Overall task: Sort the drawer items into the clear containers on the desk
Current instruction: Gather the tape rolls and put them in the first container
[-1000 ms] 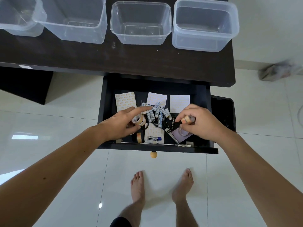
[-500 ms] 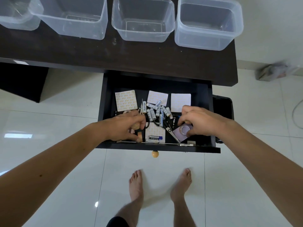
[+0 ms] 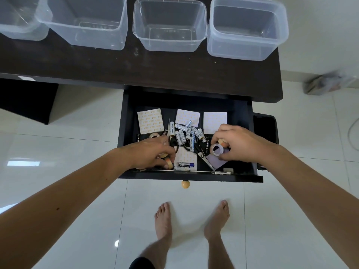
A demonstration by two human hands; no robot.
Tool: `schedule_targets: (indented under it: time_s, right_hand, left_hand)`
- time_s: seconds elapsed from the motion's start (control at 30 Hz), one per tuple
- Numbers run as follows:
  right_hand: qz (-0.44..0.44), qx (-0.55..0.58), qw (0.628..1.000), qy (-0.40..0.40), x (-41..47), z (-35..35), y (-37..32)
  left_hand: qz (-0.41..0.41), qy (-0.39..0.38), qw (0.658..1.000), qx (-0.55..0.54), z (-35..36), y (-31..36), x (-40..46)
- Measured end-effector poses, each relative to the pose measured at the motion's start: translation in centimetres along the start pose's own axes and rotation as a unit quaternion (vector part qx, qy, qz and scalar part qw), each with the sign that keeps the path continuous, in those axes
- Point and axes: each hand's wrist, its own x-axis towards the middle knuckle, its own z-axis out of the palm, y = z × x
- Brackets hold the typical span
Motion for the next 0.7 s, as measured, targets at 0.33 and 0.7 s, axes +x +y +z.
schedule_targets:
  time_s: [0.33,0.7]
  right_hand:
    - [0.027,0.129,0.99,0.048,-0.7,-0.6,-0.7]
    - [0.004,0.067,0.997,0.043,0.6,-2.8,0.7]
  left_hand:
    - [-0.014,0.108,0.986,-0.13,-0.7,0.3,-0.5]
    - [-0.039,0.111,0.973,-0.197,-1.0,0.3,-0.1]
